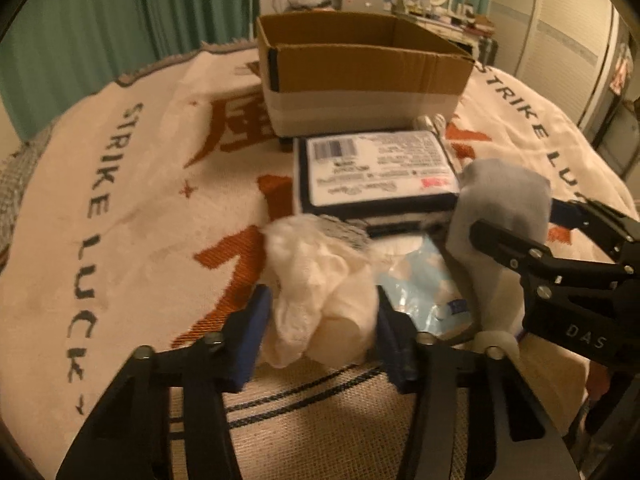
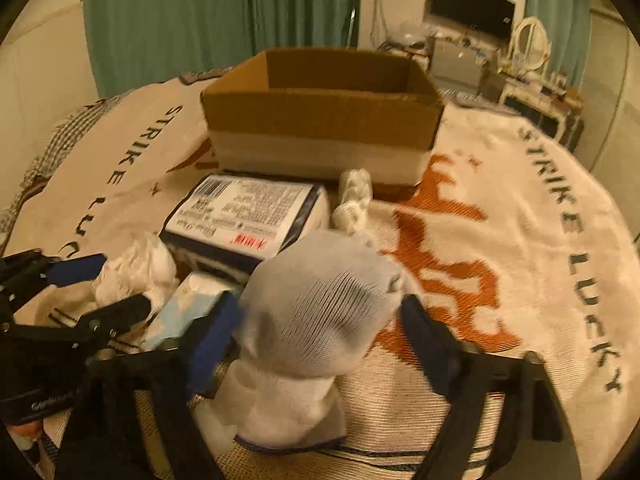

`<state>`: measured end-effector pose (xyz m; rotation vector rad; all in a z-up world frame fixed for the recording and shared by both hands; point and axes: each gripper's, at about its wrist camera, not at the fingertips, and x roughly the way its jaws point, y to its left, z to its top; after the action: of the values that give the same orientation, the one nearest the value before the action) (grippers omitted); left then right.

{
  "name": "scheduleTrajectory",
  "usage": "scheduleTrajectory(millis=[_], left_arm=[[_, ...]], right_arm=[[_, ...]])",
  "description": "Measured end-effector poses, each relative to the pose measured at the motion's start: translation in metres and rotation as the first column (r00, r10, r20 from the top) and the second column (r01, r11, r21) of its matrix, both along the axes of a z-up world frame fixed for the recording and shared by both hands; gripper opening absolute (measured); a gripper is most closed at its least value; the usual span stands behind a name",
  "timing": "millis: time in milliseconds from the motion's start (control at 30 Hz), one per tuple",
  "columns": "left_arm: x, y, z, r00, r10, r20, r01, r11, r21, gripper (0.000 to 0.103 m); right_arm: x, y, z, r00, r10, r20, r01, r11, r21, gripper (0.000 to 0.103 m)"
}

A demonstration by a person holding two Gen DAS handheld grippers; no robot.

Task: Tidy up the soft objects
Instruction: 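Grasp the white crumpled cloth with the left tool while the right grasps the white glove, then carry both items over the box and open both tools to drop them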

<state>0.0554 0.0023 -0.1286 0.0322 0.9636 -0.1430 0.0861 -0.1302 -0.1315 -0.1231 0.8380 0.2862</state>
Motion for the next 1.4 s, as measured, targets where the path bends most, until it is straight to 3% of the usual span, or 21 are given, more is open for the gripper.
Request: scheduleTrajectory(millis=[67,167,333,500,767,900,1133,1267,1400], left_arm=[[0.000,0.000,-0.001,1.000,-0.004,-0.002,0.004,1.000,-0.014,0.037],[-0.005,0.001,0.005,1.000,-0.004,0.020,0.004,1.000,-0.007,0.032],[-0.022,0.002,0.028,0.995,-0.016,0.102,0.016,1.000,0.003,0.032],[-0.036,0.006,0.066,0.986,-0.030,0.164,0.041,0.997,-0.063,0.032],[-0.052,0.016,0.156,0.936,-0.056,0.349,0.081,0.995,-0.059,0.032],[-0.045,0.012,0.190,0.905,-0.087,0.417,0.100,0.995,-0.011,0.032],[0.006,0.005,0.210,0.889,-0.095,0.447,0.105,0.994,0.002,0.032],[0.056,-0.002,0.204,0.893,-0.099,0.439,0.109,0.994,0.002,0.032],[0.112,-0.009,0.177,0.917,-0.101,0.385,0.110,0.994,-0.002,0.032]], right_arm=[[-0.002,-0.001,0.001,1.000,0.001,0.012,-0.001,1.000,-0.009,0.058],[-0.008,-0.004,0.008,1.000,0.000,0.021,0.000,1.000,0.007,0.053],[-0.030,-0.009,0.040,0.996,-0.017,0.084,0.016,1.000,0.011,0.051],[-0.055,-0.019,0.091,0.983,-0.048,0.180,0.042,0.998,0.039,0.050],[-0.081,-0.016,0.185,0.948,-0.059,0.313,0.046,0.998,0.050,0.050],[-0.081,-0.003,0.225,0.929,-0.018,0.370,0.021,1.000,-0.004,0.050],[-0.028,-0.002,0.262,0.918,0.020,0.397,-0.026,1.000,0.009,0.050],[0.029,0.004,0.257,0.923,0.040,0.384,-0.035,0.999,-0.021,0.050],[0.096,0.004,0.232,0.944,0.035,0.328,-0.047,0.998,0.030,0.050]])
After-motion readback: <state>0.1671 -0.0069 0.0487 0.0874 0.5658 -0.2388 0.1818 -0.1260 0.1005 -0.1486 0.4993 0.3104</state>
